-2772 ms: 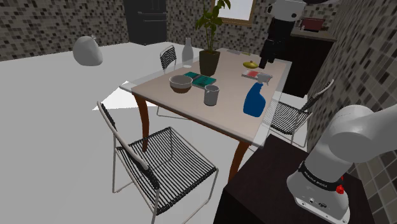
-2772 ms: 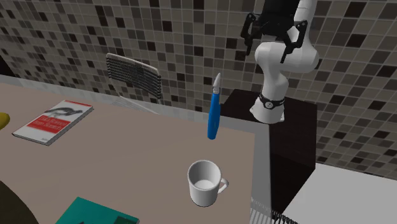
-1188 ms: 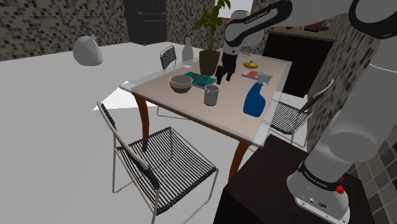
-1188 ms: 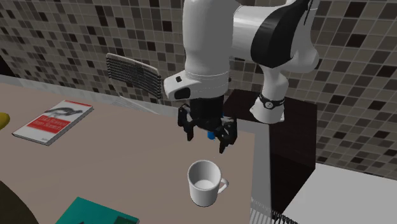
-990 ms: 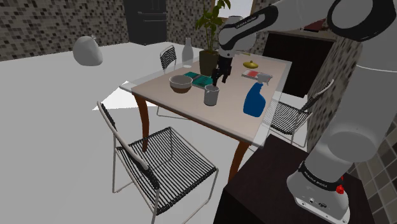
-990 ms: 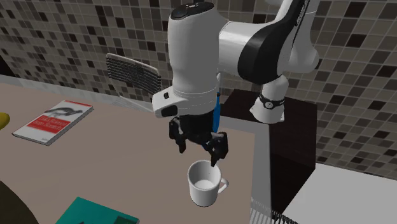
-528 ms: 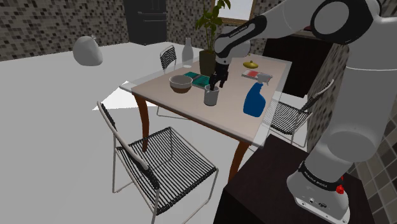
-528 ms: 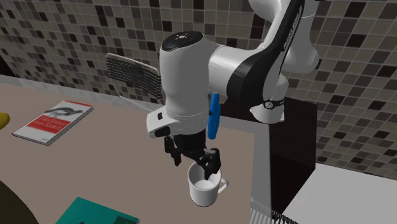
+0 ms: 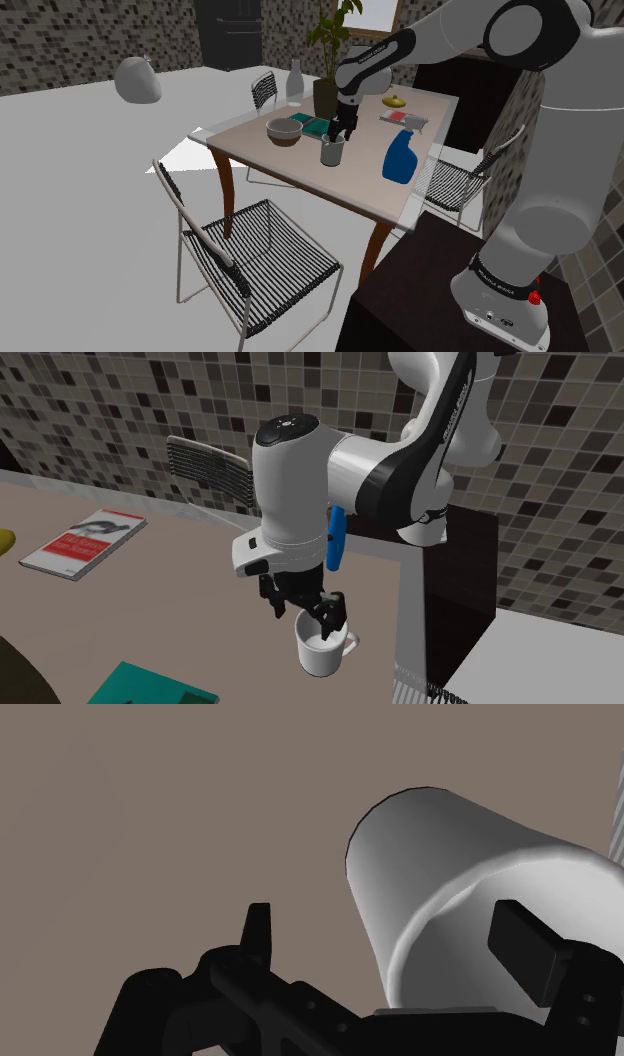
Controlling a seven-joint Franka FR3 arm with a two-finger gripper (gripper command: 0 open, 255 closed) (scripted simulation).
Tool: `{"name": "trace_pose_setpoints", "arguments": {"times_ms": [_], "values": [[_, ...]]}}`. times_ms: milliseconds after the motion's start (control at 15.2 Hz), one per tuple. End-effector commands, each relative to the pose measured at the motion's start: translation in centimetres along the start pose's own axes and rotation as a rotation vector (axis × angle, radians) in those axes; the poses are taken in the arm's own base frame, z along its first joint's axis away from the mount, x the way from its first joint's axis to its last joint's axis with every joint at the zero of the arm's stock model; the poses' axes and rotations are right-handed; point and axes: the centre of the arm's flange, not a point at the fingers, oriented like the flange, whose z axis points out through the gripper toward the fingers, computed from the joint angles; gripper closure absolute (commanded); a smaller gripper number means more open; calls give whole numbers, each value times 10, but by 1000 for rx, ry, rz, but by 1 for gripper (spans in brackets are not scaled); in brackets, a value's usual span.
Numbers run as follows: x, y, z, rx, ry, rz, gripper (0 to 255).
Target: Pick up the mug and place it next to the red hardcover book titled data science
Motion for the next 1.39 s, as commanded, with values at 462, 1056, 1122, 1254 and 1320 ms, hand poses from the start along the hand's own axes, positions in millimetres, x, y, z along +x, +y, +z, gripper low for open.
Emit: {"name": "trace_pose_setpoints", "arguments": {"times_ms": [462, 1056, 1122, 1254, 1320], "values": [[0, 0, 0, 0, 0, 0, 255], [2, -2, -32, 0, 0, 0, 255], [2, -2, -37, 0, 0, 0, 255], [3, -3, -47, 0, 0, 0, 255], [3, -3, -53, 0, 0, 0, 255]]}}
